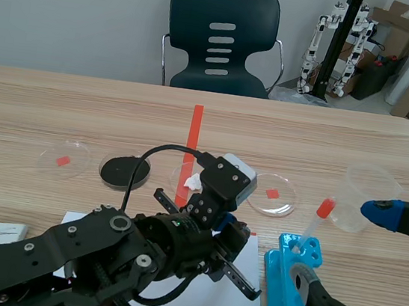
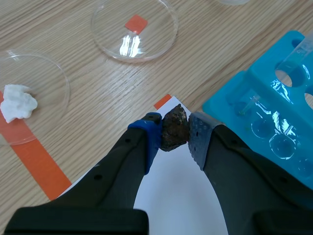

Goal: Put the right mineral back

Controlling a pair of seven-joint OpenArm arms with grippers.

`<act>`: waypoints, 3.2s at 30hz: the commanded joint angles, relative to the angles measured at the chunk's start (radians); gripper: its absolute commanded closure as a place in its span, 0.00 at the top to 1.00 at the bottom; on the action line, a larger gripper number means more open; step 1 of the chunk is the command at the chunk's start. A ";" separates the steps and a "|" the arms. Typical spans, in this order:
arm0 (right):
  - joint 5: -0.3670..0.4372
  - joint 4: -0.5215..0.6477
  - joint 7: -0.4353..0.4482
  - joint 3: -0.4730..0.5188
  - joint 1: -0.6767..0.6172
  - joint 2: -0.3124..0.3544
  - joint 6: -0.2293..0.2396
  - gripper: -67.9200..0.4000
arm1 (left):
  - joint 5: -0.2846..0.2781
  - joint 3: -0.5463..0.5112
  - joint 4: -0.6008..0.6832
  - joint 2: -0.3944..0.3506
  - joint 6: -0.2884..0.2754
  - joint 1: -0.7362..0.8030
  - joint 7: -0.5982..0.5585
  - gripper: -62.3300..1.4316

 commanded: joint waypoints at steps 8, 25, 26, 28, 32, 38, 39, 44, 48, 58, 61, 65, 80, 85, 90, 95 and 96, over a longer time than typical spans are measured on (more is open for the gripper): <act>0.014 0.015 0.015 -0.001 0.009 0.000 0.000 1.00 | -0.003 -0.007 -0.135 0.088 -0.003 -0.046 -0.076 0.17; 0.014 0.015 0.015 -0.001 0.009 0.000 0.000 1.00 | 0.000 -0.007 -0.306 0.119 -0.008 -0.087 -0.114 0.17; 0.014 0.015 0.015 -0.001 0.009 0.000 0.000 1.00 | 0.001 -0.007 -0.306 0.119 -0.013 -0.087 -0.106 0.17; 0.014 0.015 0.015 -0.001 0.009 0.000 0.000 1.00 | 0.001 -0.007 -0.306 0.119 -0.027 -0.087 -0.094 0.17; 0.014 0.015 0.015 -0.001 0.009 0.000 0.000 1.00 | 0.001 -0.007 -0.305 0.119 -0.067 -0.087 -0.102 0.17; 0.014 0.015 0.015 -0.001 0.009 0.000 0.000 1.00 | 0.017 -0.007 -0.305 0.120 -0.093 -0.087 -0.106 0.17; 0.014 0.015 0.015 -0.001 0.009 0.000 0.000 1.00 | 0.016 -0.007 -0.305 0.121 -0.093 -0.090 -0.106 0.17; 0.014 0.015 0.015 -0.001 0.009 0.000 0.000 1.00 | 0.016 -0.007 -0.305 0.124 -0.092 -0.093 -0.106 0.27; 0.014 0.015 0.015 -0.001 0.009 0.000 0.000 1.00 | 0.016 -0.007 -0.305 0.124 -0.092 -0.093 -0.105 0.54; 0.014 0.015 0.015 -0.001 0.009 0.000 0.000 1.00 | 0.016 -0.007 -0.280 0.116 -0.092 -0.092 -0.136 0.86; 0.014 0.015 0.015 -0.001 0.009 0.000 0.000 1.00 | 0.015 -0.007 -0.221 0.085 -0.092 -0.086 -0.140 0.87; 0.014 0.015 0.015 -0.001 0.009 0.000 0.000 1.00 | 0.016 -0.007 -0.092 0.013 -0.092 -0.057 -0.144 0.87; 0.014 0.015 0.015 -0.001 0.009 0.000 0.000 1.00 | 0.016 -0.068 0.151 -0.148 -0.089 0.049 -0.181 0.87; 0.014 0.015 0.015 -0.001 0.009 0.000 0.000 1.00 | 0.016 -0.068 0.151 -0.147 -0.089 0.049 -0.181 0.87; 0.014 0.015 0.015 -0.001 0.009 0.000 0.000 1.00 | 0.016 -0.068 0.151 -0.147 -0.089 0.049 -0.184 0.87; 0.014 0.015 0.015 -0.001 0.009 0.000 0.000 1.00 | 0.016 -0.068 0.151 -0.147 -0.089 0.049 -0.184 0.87; 0.014 0.015 0.015 -0.001 0.009 0.000 0.000 1.00 | 0.016 -0.068 0.151 -0.147 -0.089 0.049 -0.184 0.87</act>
